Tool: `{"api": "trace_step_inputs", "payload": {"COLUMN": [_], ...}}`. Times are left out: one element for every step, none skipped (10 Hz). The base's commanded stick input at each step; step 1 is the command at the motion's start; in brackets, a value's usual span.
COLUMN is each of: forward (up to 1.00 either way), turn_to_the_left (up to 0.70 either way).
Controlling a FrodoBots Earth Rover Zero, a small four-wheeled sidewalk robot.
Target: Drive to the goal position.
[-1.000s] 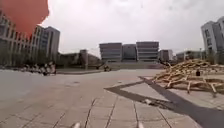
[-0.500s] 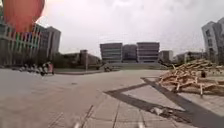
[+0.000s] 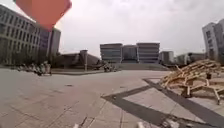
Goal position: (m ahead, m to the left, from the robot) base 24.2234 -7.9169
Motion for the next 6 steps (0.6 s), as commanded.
{"api": "trace_step_inputs", "payload": {"forward": [0.85,0.85,0.85,0.85,0.85,0.85], "turn_to_the_left": [0.00,0.00,0.00,0.00,0.00,0.00]}}
